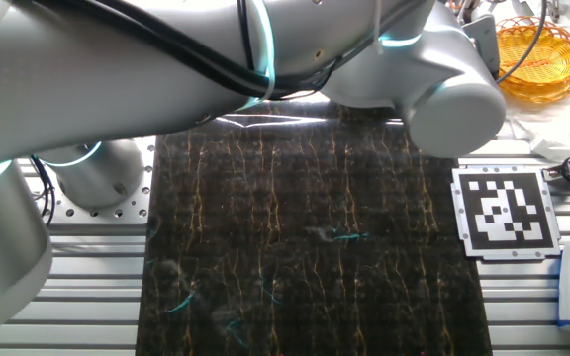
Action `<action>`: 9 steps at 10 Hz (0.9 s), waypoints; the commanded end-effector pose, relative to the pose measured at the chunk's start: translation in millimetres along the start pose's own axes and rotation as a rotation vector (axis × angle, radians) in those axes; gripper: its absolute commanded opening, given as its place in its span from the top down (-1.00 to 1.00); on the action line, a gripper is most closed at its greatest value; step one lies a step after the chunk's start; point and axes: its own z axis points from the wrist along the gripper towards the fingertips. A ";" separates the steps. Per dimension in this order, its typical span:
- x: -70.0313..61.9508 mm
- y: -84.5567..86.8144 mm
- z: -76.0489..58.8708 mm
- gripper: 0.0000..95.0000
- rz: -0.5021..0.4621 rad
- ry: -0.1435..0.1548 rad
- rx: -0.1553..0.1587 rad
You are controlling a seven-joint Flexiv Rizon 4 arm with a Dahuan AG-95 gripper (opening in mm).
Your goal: Put the dish on the dish rack
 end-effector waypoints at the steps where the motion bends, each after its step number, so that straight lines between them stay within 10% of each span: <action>1: 0.3 -0.3 -0.3 1.00 0.002 0.008 -0.003; 7: 0.6 -0.8 0.1 1.00 0.005 0.023 0.038; 9: 1.1 -1.3 0.6 0.60 0.004 0.021 0.035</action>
